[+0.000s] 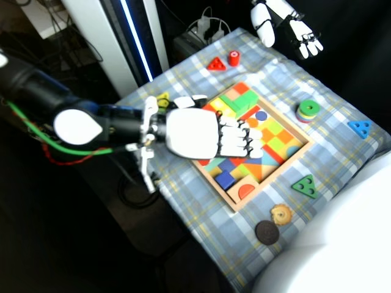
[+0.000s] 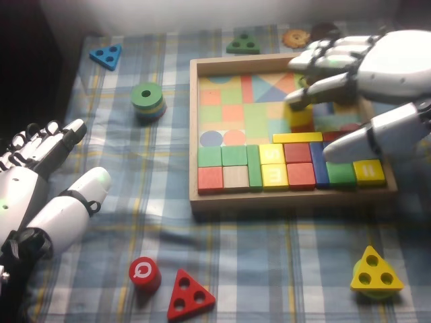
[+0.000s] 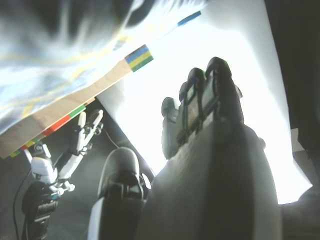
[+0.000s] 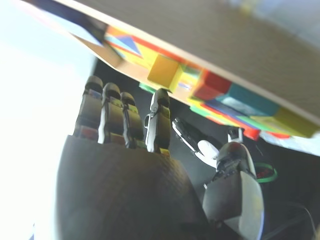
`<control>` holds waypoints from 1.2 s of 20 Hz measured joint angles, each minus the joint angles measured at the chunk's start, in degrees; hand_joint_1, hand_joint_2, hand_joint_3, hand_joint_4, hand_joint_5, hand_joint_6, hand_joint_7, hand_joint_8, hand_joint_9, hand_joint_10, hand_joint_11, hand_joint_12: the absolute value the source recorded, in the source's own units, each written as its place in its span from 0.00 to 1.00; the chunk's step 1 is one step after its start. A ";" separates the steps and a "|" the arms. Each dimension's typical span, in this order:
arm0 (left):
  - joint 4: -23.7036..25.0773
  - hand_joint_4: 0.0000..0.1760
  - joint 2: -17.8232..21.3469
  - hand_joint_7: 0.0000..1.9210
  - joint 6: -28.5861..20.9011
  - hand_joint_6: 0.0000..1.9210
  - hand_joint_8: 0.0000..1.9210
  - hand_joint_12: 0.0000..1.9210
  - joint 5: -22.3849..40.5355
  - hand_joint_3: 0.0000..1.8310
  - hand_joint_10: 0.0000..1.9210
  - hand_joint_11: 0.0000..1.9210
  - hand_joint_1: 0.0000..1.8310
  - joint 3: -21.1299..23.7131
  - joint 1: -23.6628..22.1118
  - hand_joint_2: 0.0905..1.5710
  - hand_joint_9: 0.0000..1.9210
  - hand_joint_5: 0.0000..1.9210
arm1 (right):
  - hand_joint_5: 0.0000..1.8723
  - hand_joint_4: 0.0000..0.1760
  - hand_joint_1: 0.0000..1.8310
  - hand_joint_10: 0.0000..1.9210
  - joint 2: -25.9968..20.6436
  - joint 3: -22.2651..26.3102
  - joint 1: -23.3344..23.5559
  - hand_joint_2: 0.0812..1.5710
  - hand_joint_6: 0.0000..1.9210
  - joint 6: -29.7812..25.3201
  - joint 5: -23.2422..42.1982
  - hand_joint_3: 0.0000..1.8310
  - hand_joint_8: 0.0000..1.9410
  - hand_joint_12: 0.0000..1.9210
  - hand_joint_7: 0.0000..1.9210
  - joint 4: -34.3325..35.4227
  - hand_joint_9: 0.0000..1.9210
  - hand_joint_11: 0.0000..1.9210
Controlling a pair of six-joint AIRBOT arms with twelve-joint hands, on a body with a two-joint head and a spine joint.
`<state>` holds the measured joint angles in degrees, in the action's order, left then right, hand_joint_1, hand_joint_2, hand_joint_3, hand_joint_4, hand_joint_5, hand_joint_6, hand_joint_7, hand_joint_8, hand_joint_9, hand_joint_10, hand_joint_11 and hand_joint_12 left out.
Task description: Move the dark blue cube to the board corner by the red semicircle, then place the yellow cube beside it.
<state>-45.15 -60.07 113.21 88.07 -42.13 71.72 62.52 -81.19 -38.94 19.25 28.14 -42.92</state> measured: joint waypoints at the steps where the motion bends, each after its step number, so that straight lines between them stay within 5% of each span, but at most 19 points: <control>1: 0.13 0.28 0.00 0.07 0.00 0.00 0.00 0.01 -0.02 0.00 0.00 0.01 0.03 0.00 0.00 0.86 0.06 0.14 | 0.17 0.90 0.00 0.00 -0.17 -0.70 0.00 0.60 0.00 -0.02 -0.70 0.00 0.00 0.00 0.00 0.61 0.00 0.00; 3: 0.13 0.41 0.00 0.08 0.00 0.00 0.00 0.01 -0.07 0.00 0.00 0.01 0.02 0.00 0.00 0.85 0.07 0.14 | 0.17 0.93 0.00 0.00 -0.17 -1.70 0.00 0.60 0.00 -0.02 -1.27 0.00 0.00 0.00 0.00 1.38 0.00 0.00; 5: 0.11 0.35 0.00 0.08 0.00 0.00 0.00 0.02 -0.11 0.00 0.00 0.01 0.03 0.00 0.00 0.85 0.07 0.14 | 0.17 1.00 0.00 0.00 -0.02 -2.80 0.00 0.61 0.00 0.00 -1.49 0.01 0.00 0.00 0.00 2.12 0.00 0.00; 9: 0.13 0.45 0.00 0.08 0.00 0.00 0.00 0.07 -0.17 0.00 0.00 0.00 0.02 0.00 0.00 0.85 0.08 0.14 | 0.16 1.00 0.00 0.00 0.92 -4.87 0.00 0.59 0.00 2.01 -2.01 0.00 0.00 0.00 0.00 4.26 0.00 0.00; 10: 0.13 0.37 0.00 0.08 0.02 0.00 0.00 0.07 -0.17 0.00 0.00 0.00 0.03 0.00 0.00 0.85 0.08 0.14 | 0.16 1.00 0.00 0.00 1.31 -5.57 0.00 0.59 0.00 2.12 -2.03 0.00 0.00 0.00 0.00 4.74 0.00 0.00; 12: 0.09 0.43 0.00 0.07 0.02 0.00 0.00 0.03 -0.20 0.00 0.00 0.00 0.02 0.00 0.00 0.85 0.06 0.13 | 0.17 1.00 0.00 0.00 2.40 -7.37 0.00 0.59 0.00 2.14 -1.51 0.00 0.00 0.00 0.00 5.42 0.00 0.00; 14: 0.15 0.36 0.00 0.08 0.02 0.00 0.00 0.06 -0.22 0.00 0.00 0.00 0.03 0.00 0.00 0.85 0.07 0.15 | 0.16 1.00 0.00 0.00 2.95 -8.22 -0.07 0.59 0.00 2.14 -1.44 0.00 0.00 0.00 0.00 6.08 0.00 0.00; 21: 0.13 0.41 0.00 0.08 0.00 0.00 0.00 0.01 -0.26 0.00 0.00 0.01 0.04 0.00 0.00 0.85 0.07 0.14 | 0.17 1.00 0.00 0.00 2.67 -6.91 0.70 0.59 0.00 2.49 -2.51 0.00 0.00 0.00 0.00 6.73 0.00 0.00; 24: 0.07 0.40 0.00 0.08 0.02 0.00 0.00 0.02 -0.39 0.00 0.00 0.00 0.03 0.00 0.00 0.86 0.07 0.14 | 0.18 0.93 0.00 0.00 1.84 -5.35 1.20 0.62 0.00 2.95 -2.91 0.01 0.00 0.00 0.00 7.32 0.00 0.00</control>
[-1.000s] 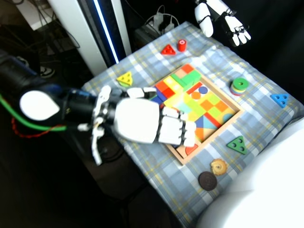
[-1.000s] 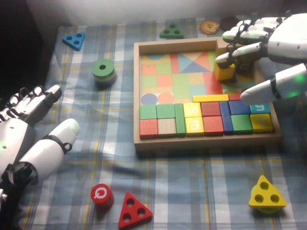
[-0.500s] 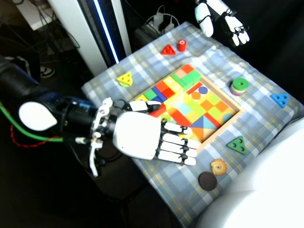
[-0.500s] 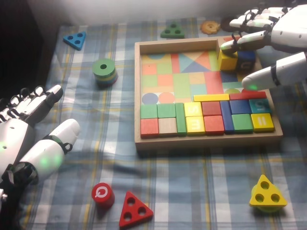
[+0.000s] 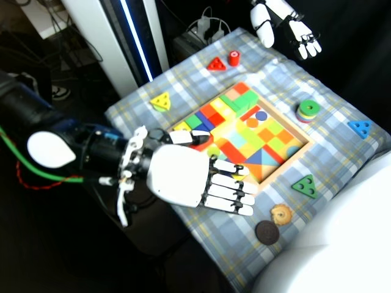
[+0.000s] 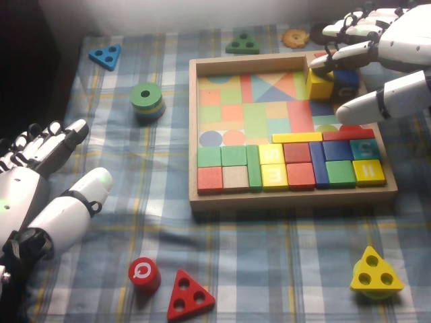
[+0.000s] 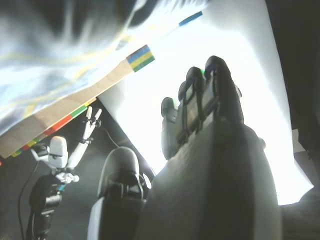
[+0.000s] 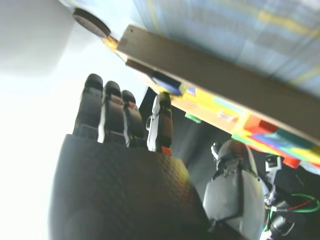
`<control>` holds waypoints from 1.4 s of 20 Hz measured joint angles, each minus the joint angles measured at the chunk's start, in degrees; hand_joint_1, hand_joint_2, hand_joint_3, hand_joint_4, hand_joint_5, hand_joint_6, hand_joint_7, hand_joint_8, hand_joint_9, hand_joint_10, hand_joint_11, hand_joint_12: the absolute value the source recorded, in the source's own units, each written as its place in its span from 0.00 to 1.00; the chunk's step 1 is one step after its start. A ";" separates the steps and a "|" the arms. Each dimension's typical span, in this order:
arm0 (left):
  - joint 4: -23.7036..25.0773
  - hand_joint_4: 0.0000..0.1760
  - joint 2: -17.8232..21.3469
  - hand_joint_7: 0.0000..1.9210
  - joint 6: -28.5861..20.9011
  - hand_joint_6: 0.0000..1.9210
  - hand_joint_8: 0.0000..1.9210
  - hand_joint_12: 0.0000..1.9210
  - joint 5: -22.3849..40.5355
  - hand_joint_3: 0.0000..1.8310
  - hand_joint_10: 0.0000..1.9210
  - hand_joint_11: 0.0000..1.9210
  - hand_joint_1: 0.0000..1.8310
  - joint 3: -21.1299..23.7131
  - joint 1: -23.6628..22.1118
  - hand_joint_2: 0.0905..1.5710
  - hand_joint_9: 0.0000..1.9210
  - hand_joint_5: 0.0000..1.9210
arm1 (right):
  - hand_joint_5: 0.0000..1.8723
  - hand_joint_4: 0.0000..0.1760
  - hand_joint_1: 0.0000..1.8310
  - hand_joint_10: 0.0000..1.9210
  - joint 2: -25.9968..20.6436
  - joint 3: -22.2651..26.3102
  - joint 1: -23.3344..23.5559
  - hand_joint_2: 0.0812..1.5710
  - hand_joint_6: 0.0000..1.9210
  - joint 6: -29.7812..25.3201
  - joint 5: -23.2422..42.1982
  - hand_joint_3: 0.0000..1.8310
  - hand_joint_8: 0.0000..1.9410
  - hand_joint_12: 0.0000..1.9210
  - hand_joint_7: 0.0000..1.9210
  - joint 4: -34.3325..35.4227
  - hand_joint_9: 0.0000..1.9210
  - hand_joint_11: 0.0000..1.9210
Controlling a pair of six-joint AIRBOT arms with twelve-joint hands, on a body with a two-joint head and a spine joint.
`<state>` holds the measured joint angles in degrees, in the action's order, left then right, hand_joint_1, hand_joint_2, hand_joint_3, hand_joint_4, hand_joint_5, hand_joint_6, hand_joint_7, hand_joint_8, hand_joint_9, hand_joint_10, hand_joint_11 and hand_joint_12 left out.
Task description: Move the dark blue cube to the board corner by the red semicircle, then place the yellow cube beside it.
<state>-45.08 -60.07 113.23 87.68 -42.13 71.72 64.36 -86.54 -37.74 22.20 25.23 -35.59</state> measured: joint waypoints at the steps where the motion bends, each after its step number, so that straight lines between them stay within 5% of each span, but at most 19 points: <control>1: 0.00 0.42 0.00 0.08 0.00 0.00 0.00 0.02 0.00 0.00 0.00 0.00 0.04 0.00 0.00 0.85 0.08 0.14 | 0.17 0.91 0.00 0.00 -0.11 0.26 0.00 0.63 0.00 0.02 0.11 0.01 0.00 0.00 0.00 0.48 0.00 0.00; 5: 0.09 0.30 0.00 0.09 -0.02 0.00 0.00 0.09 -0.11 0.00 0.00 0.00 0.06 0.00 0.00 0.85 0.09 0.15 | 0.16 0.67 0.00 0.00 -1.40 2.56 0.00 0.63 0.00 0.20 3.15 0.01 0.00 0.00 0.00 6.34 0.00 0.00; 6: 0.09 0.34 0.00 0.08 -0.02 0.00 0.00 0.05 -0.15 0.00 0.00 0.00 0.05 0.00 0.00 0.85 0.08 0.15 | 0.16 0.58 0.00 0.00 -1.95 3.13 0.00 0.63 0.00 0.61 3.93 0.01 0.00 0.00 0.00 7.37 0.00 0.00; 8: 0.00 0.36 0.00 0.08 0.00 0.00 0.00 0.03 -0.22 0.00 0.00 0.00 0.06 0.00 0.00 0.85 0.07 0.15 | 0.16 0.51 0.00 0.00 -4.87 7.02 -0.02 0.63 0.00 9.29 5.57 0.01 0.00 0.00 0.00 14.08 0.00 0.00; 10: 0.04 0.32 0.00 0.08 -0.02 0.00 0.00 0.01 -0.22 0.00 0.00 0.00 0.06 0.00 0.00 0.85 0.07 0.15 | 0.17 0.13 0.00 0.00 -6.69 10.03 -0.44 0.65 0.01 16.68 6.82 0.01 0.00 0.00 0.00 19.17 0.00 0.00; 12: 0.04 0.31 0.00 0.09 0.00 0.00 0.00 0.01 -0.22 0.00 0.00 0.01 0.06 0.00 0.00 0.85 0.08 0.15 | 0.19 0.24 0.00 0.00 -7.50 11.65 -1.68 0.66 0.01 17.92 7.72 0.02 0.00 0.00 0.00 20.13 0.00 0.00; 13: 0.00 0.37 0.00 0.09 -0.02 0.00 0.00 0.02 -0.22 0.00 0.00 0.01 0.06 0.00 0.00 0.85 0.08 0.15 | 0.17 0.46 0.00 0.00 -7.69 12.11 -1.88 0.64 0.01 17.97 7.63 0.01 0.00 0.00 0.00 19.76 0.00 0.00; 16: 0.00 0.29 0.00 0.09 -0.02 0.00 0.00 0.06 -0.24 0.00 0.00 0.00 0.05 0.00 0.00 0.86 0.09 0.16 | 0.20 0.40 0.00 0.00 -9.25 14.12 -4.04 0.65 0.01 18.01 7.98 0.01 0.00 0.00 0.00 19.71 0.00 0.00; 18: -0.09 0.33 0.00 0.08 -0.02 0.00 0.00 0.03 -0.22 0.00 0.00 0.00 0.06 0.00 0.00 0.85 0.08 0.15 | 0.25 0.33 0.00 0.00 -10.38 15.21 -4.96 0.63 0.01 18.01 7.85 0.00 0.00 0.00 0.00 19.47 0.00 0.00; 19: 0.09 0.38 0.00 0.08 -0.02 0.00 0.00 0.00 -0.26 0.00 0.00 0.00 0.05 0.00 0.00 0.86 0.07 0.14 | 0.27 0.59 0.00 0.00 -10.54 15.26 -6.43 0.61 0.01 18.03 8.52 0.00 0.00 0.00 0.00 19.80 0.00 0.00; 20: 0.09 0.38 0.00 0.08 -0.02 0.00 0.00 0.00 -0.26 0.00 0.00 0.00 0.05 0.00 0.00 0.86 0.07 0.14 | 0.27 0.59 0.00 0.00 -10.54 15.21 -6.75 0.61 0.01 18.03 8.50 0.00 0.00 0.00 0.00 19.78 0.00 0.00; 21: 0.04 0.33 0.00 0.08 0.00 0.00 0.00 0.00 -0.26 0.00 0.00 0.00 0.05 0.00 0.00 0.86 0.07 0.15 | 0.27 0.86 0.00 0.00 -10.34 14.99 -8.00 0.59 0.00 18.03 8.44 0.00 0.00 0.00 0.00 19.45 0.00 0.00; 25: -0.13 0.22 0.00 0.08 -0.02 0.01 0.00 0.00 -0.46 0.00 0.00 0.01 0.04 0.00 0.00 0.86 0.07 0.16 | 0.27 0.99 0.00 0.00 -7.48 11.98 -9.25 0.59 0.00 18.05 6.21 0.00 0.00 0.00 0.00 19.28 0.00 0.00; 28: -0.15 0.29 0.00 0.09 -0.02 0.00 0.00 0.01 -0.68 0.00 0.00 0.01 0.05 0.00 0.00 0.85 0.08 0.16 | 0.25 0.94 0.00 0.00 -6.14 10.58 -9.25 0.59 0.00 18.12 5.75 0.00 0.00 0.00 0.00 19.43 0.00 0.00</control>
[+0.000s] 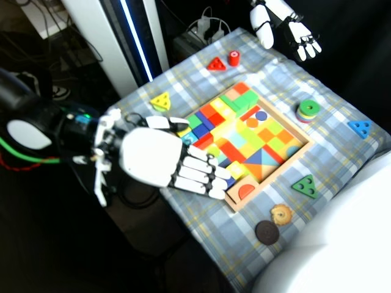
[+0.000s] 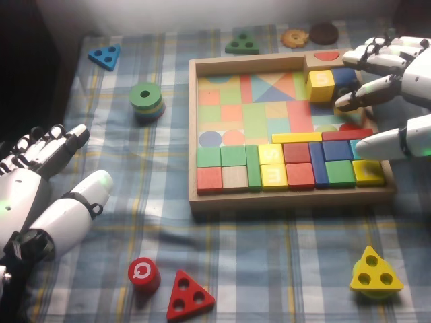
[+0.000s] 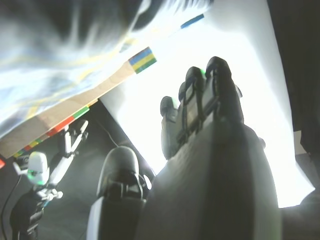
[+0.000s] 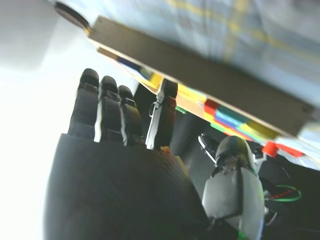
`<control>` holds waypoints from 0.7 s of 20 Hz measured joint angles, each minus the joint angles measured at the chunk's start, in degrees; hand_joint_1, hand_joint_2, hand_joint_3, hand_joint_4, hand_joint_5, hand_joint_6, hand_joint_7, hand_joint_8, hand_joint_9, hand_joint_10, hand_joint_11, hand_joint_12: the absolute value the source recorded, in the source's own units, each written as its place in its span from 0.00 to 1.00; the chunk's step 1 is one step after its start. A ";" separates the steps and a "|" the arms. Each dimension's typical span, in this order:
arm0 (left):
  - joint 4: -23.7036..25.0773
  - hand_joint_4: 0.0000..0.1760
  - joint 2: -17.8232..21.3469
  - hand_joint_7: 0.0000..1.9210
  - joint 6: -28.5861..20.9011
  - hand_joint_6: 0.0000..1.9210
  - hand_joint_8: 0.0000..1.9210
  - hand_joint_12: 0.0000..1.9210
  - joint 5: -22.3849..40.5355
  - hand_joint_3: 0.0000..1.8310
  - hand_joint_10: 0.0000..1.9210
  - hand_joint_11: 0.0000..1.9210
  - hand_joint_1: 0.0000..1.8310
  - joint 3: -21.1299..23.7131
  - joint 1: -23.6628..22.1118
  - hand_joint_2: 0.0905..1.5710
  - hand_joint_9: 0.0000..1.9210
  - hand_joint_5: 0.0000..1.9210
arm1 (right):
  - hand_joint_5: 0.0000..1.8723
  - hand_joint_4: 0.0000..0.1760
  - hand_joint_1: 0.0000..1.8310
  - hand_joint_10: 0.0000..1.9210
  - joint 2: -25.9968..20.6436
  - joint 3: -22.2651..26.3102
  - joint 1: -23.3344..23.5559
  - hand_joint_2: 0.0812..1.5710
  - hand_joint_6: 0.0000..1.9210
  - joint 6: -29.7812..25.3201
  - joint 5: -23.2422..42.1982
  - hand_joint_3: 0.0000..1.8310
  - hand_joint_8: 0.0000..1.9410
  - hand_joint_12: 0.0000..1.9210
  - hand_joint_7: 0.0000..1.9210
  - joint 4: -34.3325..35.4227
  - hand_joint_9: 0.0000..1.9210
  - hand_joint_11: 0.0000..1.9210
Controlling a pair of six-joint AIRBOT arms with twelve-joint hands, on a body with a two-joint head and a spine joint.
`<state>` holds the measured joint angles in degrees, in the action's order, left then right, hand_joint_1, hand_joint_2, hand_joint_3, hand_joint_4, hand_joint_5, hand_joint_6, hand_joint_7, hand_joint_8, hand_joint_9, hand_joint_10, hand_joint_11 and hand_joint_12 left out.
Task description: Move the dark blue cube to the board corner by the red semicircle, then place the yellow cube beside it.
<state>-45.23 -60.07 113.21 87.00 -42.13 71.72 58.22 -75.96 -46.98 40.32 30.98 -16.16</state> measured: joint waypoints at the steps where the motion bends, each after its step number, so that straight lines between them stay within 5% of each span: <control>1: 0.00 0.28 0.00 0.09 0.02 0.00 0.00 0.01 0.00 0.00 0.00 0.00 0.04 0.00 0.00 0.85 0.08 0.16 | 0.25 0.92 0.00 0.00 0.15 -0.15 0.00 0.60 0.00 -0.02 0.00 0.00 0.00 0.00 0.00 -0.02 0.00 0.00; 4: 0.00 0.23 0.00 0.09 0.02 0.00 0.00 0.00 -0.02 0.00 0.00 0.01 0.06 0.00 0.00 0.85 0.08 0.16 | 0.22 1.00 0.00 0.00 0.90 -1.64 0.00 0.60 0.00 0.00 -0.17 0.00 0.00 0.00 0.00 -0.04 0.00 0.00; 7: 0.09 0.33 0.00 0.09 0.00 0.00 0.00 0.01 -0.02 0.00 0.00 0.01 0.05 0.00 0.00 0.85 0.08 0.15 | 0.23 1.00 0.00 0.00 0.90 -1.84 0.02 0.60 0.00 -0.02 -0.35 0.00 0.00 0.00 0.00 0.00 0.00 0.00; 14: 0.13 0.29 0.00 0.09 0.00 0.00 0.00 0.01 -0.02 0.00 0.00 0.01 0.05 0.00 0.00 0.86 0.08 0.16 | 0.23 1.00 0.00 0.00 -4.07 2.86 0.20 0.56 0.00 0.00 0.09 0.00 0.00 0.00 0.00 0.04 0.00 0.00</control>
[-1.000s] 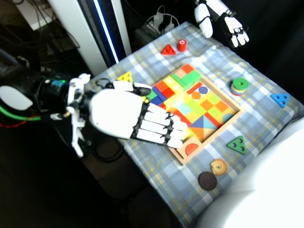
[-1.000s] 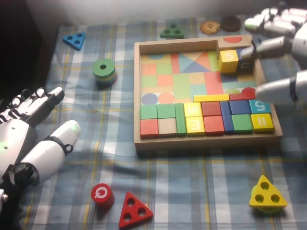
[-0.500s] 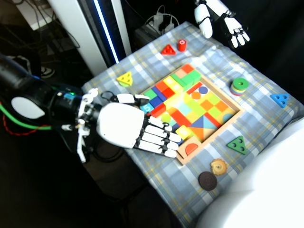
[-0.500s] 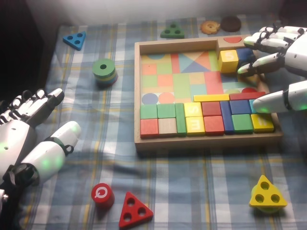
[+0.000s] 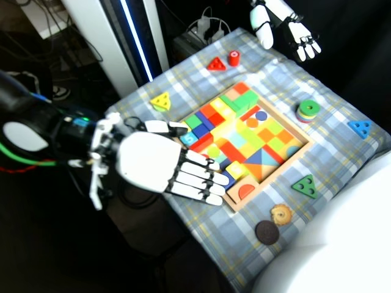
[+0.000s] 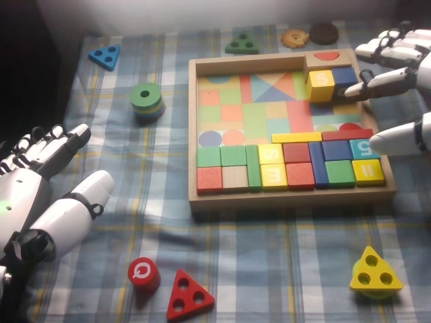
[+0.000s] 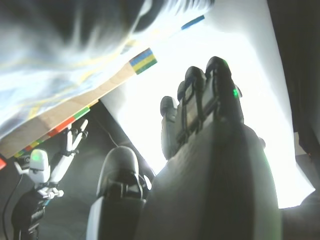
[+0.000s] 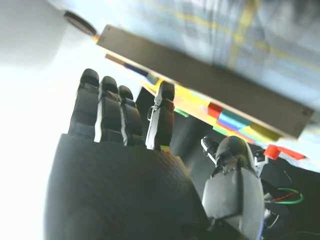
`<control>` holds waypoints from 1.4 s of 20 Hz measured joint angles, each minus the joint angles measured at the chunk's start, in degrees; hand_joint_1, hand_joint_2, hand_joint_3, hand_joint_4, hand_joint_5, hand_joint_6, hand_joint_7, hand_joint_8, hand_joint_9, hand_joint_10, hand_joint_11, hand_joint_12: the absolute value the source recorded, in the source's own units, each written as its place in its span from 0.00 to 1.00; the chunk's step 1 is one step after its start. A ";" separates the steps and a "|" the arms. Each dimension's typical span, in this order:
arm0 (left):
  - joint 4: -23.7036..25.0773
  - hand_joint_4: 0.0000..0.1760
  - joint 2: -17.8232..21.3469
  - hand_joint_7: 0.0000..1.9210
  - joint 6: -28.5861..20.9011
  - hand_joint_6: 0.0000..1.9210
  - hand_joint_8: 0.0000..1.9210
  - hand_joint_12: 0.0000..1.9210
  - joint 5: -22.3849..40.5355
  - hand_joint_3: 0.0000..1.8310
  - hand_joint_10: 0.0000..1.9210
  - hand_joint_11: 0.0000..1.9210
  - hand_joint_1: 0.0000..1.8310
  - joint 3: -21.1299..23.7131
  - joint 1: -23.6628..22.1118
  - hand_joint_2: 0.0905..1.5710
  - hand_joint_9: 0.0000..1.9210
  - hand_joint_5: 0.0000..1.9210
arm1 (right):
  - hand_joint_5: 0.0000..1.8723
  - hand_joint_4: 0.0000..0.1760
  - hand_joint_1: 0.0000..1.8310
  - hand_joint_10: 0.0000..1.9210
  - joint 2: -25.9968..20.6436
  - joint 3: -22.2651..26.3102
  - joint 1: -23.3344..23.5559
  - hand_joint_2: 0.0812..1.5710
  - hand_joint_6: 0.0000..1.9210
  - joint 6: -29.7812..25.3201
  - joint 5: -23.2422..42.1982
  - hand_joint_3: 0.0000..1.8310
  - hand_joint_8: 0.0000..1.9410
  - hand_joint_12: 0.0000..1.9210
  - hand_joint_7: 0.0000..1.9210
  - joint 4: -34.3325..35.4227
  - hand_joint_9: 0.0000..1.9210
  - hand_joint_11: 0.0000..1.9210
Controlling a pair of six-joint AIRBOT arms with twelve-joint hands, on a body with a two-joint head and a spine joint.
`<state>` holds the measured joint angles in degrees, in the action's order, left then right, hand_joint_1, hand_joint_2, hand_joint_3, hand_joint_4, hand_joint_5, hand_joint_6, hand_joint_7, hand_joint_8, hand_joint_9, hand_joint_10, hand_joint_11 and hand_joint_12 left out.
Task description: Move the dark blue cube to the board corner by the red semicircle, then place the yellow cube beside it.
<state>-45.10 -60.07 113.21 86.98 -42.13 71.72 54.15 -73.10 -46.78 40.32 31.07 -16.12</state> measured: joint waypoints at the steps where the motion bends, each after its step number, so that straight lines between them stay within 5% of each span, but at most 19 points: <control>1: 0.02 0.29 0.00 0.09 0.00 0.00 0.00 0.01 0.00 0.00 0.00 0.02 0.05 0.00 0.00 0.86 0.08 0.16 | 0.23 1.00 0.00 0.00 -0.63 0.90 0.11 0.56 0.00 0.00 0.31 0.00 0.00 0.00 0.00 0.02 0.00 0.00; 6: 0.02 0.35 0.00 0.08 0.02 0.00 0.00 0.00 0.00 0.00 0.00 0.00 0.05 0.00 0.00 0.85 0.07 0.15 | 0.12 1.00 0.00 0.00 -3.80 5.97 -0.13 0.59 0.00 0.02 6.78 0.00 0.00 0.00 0.00 2.89 0.00 0.00; 7: 0.02 0.33 0.00 0.08 0.00 0.00 0.00 0.00 0.02 0.00 0.00 0.00 0.03 0.00 0.00 0.86 0.07 0.15 | 0.06 0.91 0.00 0.00 -4.22 6.36 -0.96 0.62 0.00 0.02 8.85 0.01 0.00 0.00 0.00 4.35 0.00 0.00; 8: 0.02 0.40 0.00 0.08 0.00 0.00 0.00 0.00 0.04 0.00 0.00 0.00 0.03 0.00 0.00 0.85 0.07 0.14 | 0.04 0.55 0.00 0.00 -4.70 7.02 -2.51 0.65 0.00 0.04 11.82 0.01 0.00 0.00 0.00 6.86 0.00 0.00; 10: 0.00 0.38 0.00 0.08 0.00 0.00 0.00 0.01 0.07 0.00 0.00 0.00 0.04 0.00 0.00 0.85 0.07 0.15 | 0.06 0.39 0.00 0.00 -4.90 8.15 -7.23 0.72 0.00 0.09 16.02 0.01 0.00 0.00 0.00 11.50 0.00 0.00; 12: 0.02 0.38 0.00 0.08 0.00 0.00 0.00 0.01 0.07 0.00 0.00 0.01 0.04 0.00 0.00 0.85 0.08 0.15 | 0.08 0.05 0.00 0.00 -4.83 9.70 -11.89 0.78 0.00 2.71 19.82 0.01 0.00 0.00 0.02 17.31 0.00 0.00; 13: 0.00 0.39 0.00 0.08 0.00 0.00 0.00 0.01 0.04 0.00 0.00 0.02 0.04 0.00 0.00 0.86 0.08 0.14 | 0.07 0.11 0.00 0.00 -4.83 11.04 -14.97 0.79 0.00 5.14 22.97 0.01 0.00 0.00 0.01 21.73 0.00 0.00; 14: 0.02 0.46 0.00 0.08 0.02 0.00 0.00 0.01 0.07 0.00 0.00 0.01 0.03 0.00 0.00 0.86 0.08 0.13 | 0.06 0.00 0.00 0.00 -4.85 12.44 -17.88 0.77 0.00 7.23 26.23 0.00 0.00 0.00 0.01 25.68 0.00 0.00; 16: -0.24 0.37 0.00 0.08 0.02 0.00 0.00 0.01 0.09 0.00 0.00 0.01 0.02 0.00 0.00 0.86 0.08 0.13 | 0.07 0.00 0.00 0.00 -4.90 15.89 -25.31 0.78 0.00 10.86 34.67 0.00 0.00 0.00 0.02 34.25 0.00 0.00; 19: -0.33 0.46 0.00 0.07 0.00 0.00 0.00 0.01 0.09 0.00 0.00 0.00 0.00 0.00 0.00 0.86 0.08 0.12 | 0.10 0.00 0.00 0.00 -4.46 19.78 -35.34 0.81 0.00 12.15 47.56 0.00 0.01 0.00 0.06 45.33 0.00 0.00; 21: -0.28 0.35 0.00 0.08 0.00 0.00 0.00 0.02 0.11 0.00 0.00 0.00 0.01 0.02 -0.02 0.86 0.08 0.14 | 0.07 0.00 0.00 0.00 -2.80 21.73 -38.47 0.85 0.00 12.26 54.64 0.02 0.00 0.00 0.03 52.04 0.00 0.00; 23: -0.26 0.41 0.00 0.07 0.00 0.00 0.00 0.00 0.15 0.00 0.00 0.00 0.00 0.00 -0.02 0.87 0.06 0.13 | 0.06 0.00 0.00 0.00 -0.94 22.40 -38.82 0.85 0.00 12.26 58.27 0.01 0.00 0.00 0.03 53.81 0.00 0.00; 25: -0.37 0.30 0.00 0.07 0.02 0.00 0.00 0.00 0.33 0.00 0.00 0.00 0.00 0.00 -0.02 0.87 0.05 0.13 | 0.08 0.00 0.00 0.00 0.55 22.58 -38.80 0.82 0.01 12.26 59.43 0.00 0.01 0.00 0.05 53.62 0.01 0.00; 28: -0.59 0.19 0.00 0.08 0.00 0.01 0.00 0.00 1.33 0.00 0.00 0.00 0.01 0.00 -0.09 0.88 0.03 0.15 | 0.10 0.20 0.00 0.00 2.40 22.58 -38.75 0.80 0.00 12.26 60.33 0.00 0.00 0.00 0.06 54.66 0.01 0.00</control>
<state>-45.69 -60.07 113.21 88.31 -42.13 71.64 56.55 -50.52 -85.54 52.58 91.39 38.54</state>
